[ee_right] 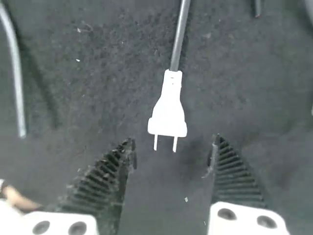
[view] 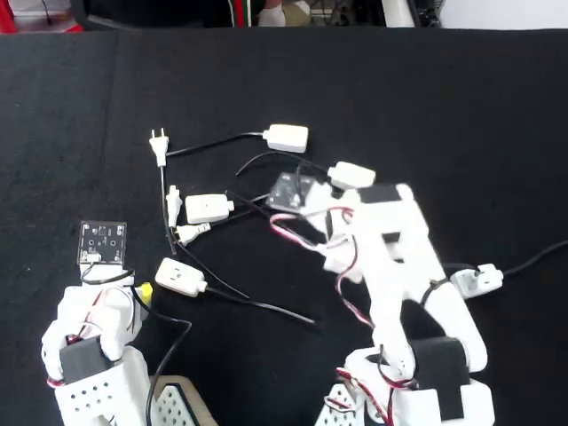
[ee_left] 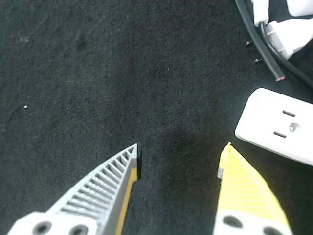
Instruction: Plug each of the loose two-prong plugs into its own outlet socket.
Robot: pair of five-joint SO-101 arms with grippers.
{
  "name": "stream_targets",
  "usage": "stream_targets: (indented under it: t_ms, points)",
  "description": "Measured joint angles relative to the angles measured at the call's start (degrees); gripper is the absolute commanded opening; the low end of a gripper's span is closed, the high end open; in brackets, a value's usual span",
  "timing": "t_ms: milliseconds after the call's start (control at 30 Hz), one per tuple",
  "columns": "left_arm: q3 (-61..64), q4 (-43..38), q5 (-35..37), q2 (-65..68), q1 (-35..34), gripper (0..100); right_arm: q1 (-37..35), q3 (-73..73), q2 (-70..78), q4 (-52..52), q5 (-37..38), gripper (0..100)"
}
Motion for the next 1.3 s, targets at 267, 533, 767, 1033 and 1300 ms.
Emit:
stream_targets:
  t_ms: [267, 533, 767, 1033, 1300]
  points:
    - [0.0, 0.0, 0.0, 0.0, 0.0, 26, 0.0, 1.8, 4.0, -6.8, 1.5, 24.0]
    - [0.0, 0.0, 0.0, 0.0, 0.0, 26, 0.0, -4.6, 7.3, -5.5, 1.5, 23.8]
    - [0.0, 0.0, 0.0, 0.0, 0.0, 26, 0.5, -8.4, 7.4, -1.5, 4.2, 12.4]
    - [0.0, 0.0, 0.0, 0.0, 0.0, 26, 0.4, -2.7, 7.4, -6.5, 4.3, 13.5]
    - [0.0, 0.0, 0.0, 0.0, 0.0, 26, 0.2, 0.6, 7.3, -9.4, 4.3, 18.3]
